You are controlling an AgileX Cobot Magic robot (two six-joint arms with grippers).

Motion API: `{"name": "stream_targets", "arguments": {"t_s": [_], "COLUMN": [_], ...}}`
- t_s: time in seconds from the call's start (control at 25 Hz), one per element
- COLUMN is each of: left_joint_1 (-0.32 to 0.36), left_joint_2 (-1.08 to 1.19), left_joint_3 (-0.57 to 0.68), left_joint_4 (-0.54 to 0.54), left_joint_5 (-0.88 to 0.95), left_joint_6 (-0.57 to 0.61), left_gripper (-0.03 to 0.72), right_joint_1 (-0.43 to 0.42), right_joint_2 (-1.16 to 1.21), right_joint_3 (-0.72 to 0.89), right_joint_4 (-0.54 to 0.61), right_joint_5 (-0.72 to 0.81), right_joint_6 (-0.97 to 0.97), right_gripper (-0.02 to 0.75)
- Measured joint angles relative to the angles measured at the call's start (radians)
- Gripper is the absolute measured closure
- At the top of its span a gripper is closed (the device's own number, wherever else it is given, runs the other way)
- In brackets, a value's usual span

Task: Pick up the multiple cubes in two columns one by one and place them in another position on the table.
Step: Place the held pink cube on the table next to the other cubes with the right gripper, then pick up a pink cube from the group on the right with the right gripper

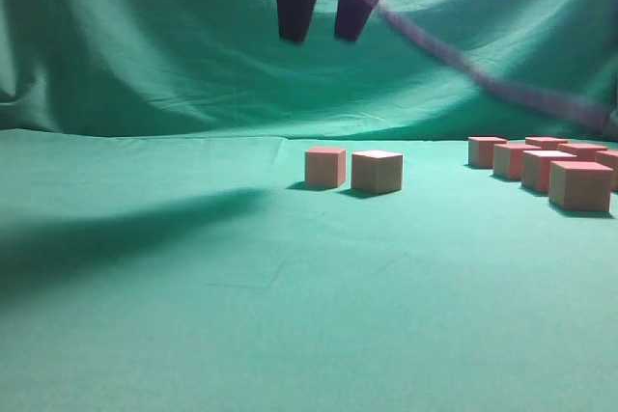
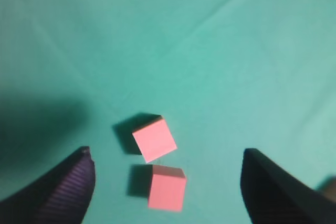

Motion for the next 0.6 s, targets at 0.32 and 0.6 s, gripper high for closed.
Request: {"name": "stream_targets", "arguments": {"t_s": [0.32, 0.6], "left_joint_1": [0.000, 0.000], "left_joint_2": [0.000, 0.000], "left_joint_3": [0.000, 0.000], "left_joint_4": [0.000, 0.000], "left_joint_5": [0.000, 0.000], "left_joint_6": [0.000, 0.000], "left_gripper": [0.688, 0.688], "right_joint_1": [-0.001, -0.109], "right_joint_2": [-0.215, -0.384], "right_joint_3": [0.060, 0.410], "right_joint_4": [-0.095, -0.095], "right_joint_5": [0.006, 0.008], "right_joint_6": [0.407, 0.539], "right_gripper": [0.178, 0.178]}}
